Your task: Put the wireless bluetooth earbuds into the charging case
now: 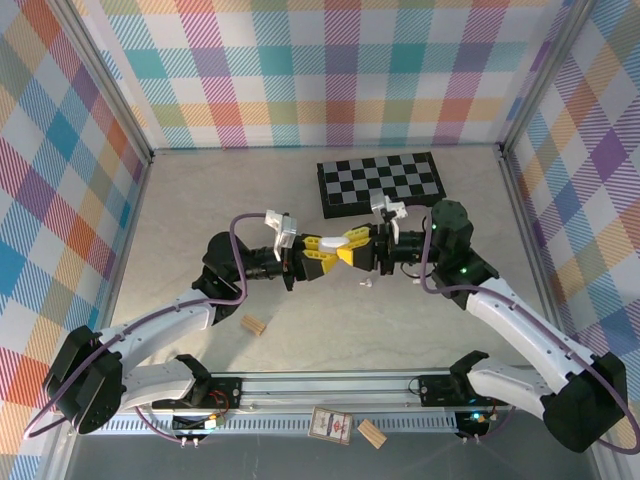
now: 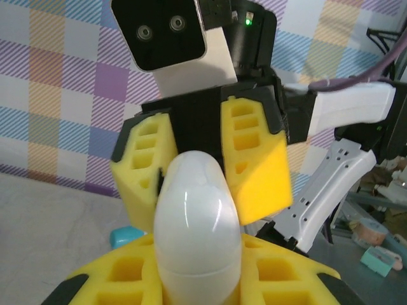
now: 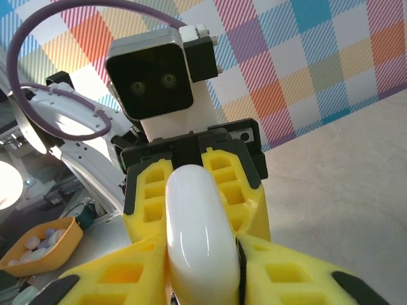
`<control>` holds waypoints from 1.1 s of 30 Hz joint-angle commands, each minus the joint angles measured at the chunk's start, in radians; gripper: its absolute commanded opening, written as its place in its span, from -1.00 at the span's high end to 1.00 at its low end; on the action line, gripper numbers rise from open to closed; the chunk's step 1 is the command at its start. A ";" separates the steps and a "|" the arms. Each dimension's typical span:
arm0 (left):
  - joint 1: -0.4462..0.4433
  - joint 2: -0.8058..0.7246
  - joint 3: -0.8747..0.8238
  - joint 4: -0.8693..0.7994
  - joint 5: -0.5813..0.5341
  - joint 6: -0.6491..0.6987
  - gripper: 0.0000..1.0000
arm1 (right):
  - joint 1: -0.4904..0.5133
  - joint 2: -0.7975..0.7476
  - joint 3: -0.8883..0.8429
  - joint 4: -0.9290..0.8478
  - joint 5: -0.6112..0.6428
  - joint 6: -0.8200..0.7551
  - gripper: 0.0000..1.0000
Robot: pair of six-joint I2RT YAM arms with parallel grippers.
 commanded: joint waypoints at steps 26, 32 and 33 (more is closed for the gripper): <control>-0.011 -0.080 -0.006 -0.106 0.021 0.277 0.79 | 0.037 0.025 0.156 -0.309 0.192 -0.212 -0.85; -0.011 -0.088 -0.018 -0.121 0.012 0.291 0.82 | 0.037 0.005 0.144 -0.209 0.310 -0.118 -0.80; -0.010 -0.090 -0.021 -0.127 0.011 0.301 0.82 | 0.037 0.001 0.144 -0.199 0.321 -0.109 -0.79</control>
